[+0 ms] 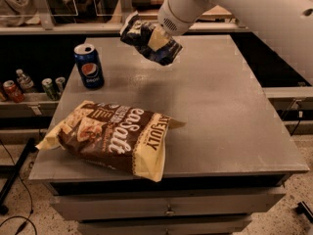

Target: Move blue chip bag near pepsi can

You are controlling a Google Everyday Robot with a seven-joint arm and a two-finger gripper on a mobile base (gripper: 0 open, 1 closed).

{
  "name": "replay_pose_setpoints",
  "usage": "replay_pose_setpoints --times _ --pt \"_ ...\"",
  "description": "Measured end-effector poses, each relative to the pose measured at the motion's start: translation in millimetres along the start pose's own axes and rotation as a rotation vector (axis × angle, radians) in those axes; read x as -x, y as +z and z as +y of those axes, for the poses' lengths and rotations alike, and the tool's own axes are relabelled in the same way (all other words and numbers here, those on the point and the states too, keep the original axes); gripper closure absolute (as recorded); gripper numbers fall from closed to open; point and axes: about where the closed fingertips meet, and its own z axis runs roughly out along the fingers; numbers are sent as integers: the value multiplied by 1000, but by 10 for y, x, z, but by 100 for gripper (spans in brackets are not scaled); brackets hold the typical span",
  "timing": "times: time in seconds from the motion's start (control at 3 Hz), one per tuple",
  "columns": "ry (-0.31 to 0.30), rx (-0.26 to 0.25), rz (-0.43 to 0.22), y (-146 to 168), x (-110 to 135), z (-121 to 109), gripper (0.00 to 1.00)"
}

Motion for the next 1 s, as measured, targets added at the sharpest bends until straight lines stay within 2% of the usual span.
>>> replay_pose_setpoints --times 0.33,1.0 --pt "-2 5 -23 167 189 38 100" --pt "7 34 -79 309 453 162 100"
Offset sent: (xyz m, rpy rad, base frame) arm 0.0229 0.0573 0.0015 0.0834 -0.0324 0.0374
